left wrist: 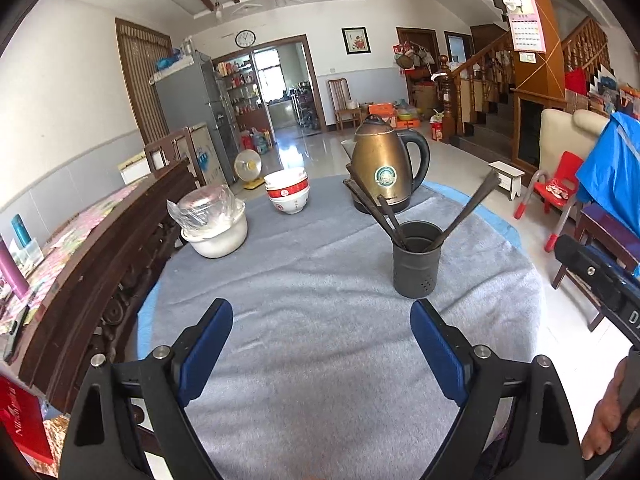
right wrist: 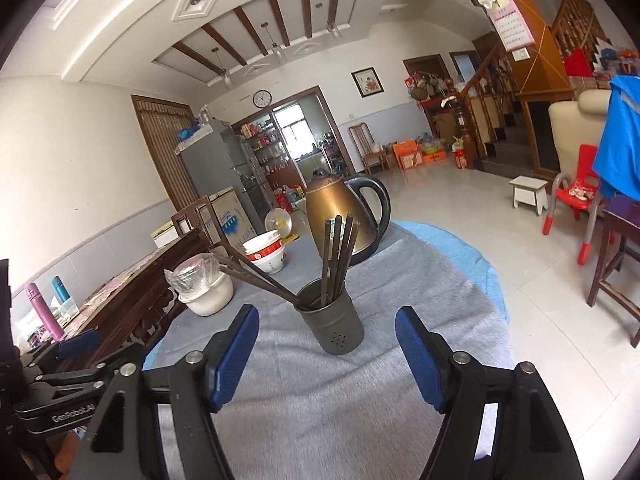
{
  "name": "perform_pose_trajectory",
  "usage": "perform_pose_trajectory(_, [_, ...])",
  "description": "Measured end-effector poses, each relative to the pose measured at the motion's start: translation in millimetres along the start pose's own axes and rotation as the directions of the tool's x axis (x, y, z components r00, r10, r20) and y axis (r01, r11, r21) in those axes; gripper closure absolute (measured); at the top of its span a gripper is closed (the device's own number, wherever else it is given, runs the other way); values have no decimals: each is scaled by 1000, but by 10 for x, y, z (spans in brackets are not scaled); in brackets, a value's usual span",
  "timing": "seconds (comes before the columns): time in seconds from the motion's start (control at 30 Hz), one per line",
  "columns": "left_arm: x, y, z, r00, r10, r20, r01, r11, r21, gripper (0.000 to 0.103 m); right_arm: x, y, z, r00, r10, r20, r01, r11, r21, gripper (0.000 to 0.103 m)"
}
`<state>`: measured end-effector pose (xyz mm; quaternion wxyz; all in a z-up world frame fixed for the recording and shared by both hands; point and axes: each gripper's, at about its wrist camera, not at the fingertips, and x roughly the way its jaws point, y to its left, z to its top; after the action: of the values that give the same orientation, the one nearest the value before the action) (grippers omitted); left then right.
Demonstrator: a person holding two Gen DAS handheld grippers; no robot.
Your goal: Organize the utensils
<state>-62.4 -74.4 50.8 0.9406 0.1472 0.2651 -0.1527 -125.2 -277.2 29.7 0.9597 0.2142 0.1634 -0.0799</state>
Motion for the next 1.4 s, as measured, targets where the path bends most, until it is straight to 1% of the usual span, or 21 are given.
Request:
perform_pose_trajectory(0.23, [-228,-25,-72,999,33,20,-33,999,21,11,-262,31,-94,1000,20,7,-20,1000,-17,28])
perform_pose_trajectory(0.47, [-390,62,-124,998,61,33,-61,998,2,10,-464,138,-164,999,49,10,-48,998,-36,28])
perform_pose_trajectory(0.73, [-586,194,-195,995,83,64,-82,997,-14,8,-715,310,-184,996,83,37,-81,996,-47,28])
perform_pose_trajectory(1.0, [-604,413,-263,992,117,49,-114,992,-53,8,-791,480,-203,995,74,62,-70,996,-63,28])
perform_pose_trajectory(1.17, [-646,539,-306,989,137,48,-133,989,-70,8,-783,540,-216,997,57,60,-54,997,-62,28])
perform_pose_trajectory(1.4, [-658,682,-359,988,150,37,-146,985,-91,8,-745,561,-244,997,55,45,-53,997,-52,28])
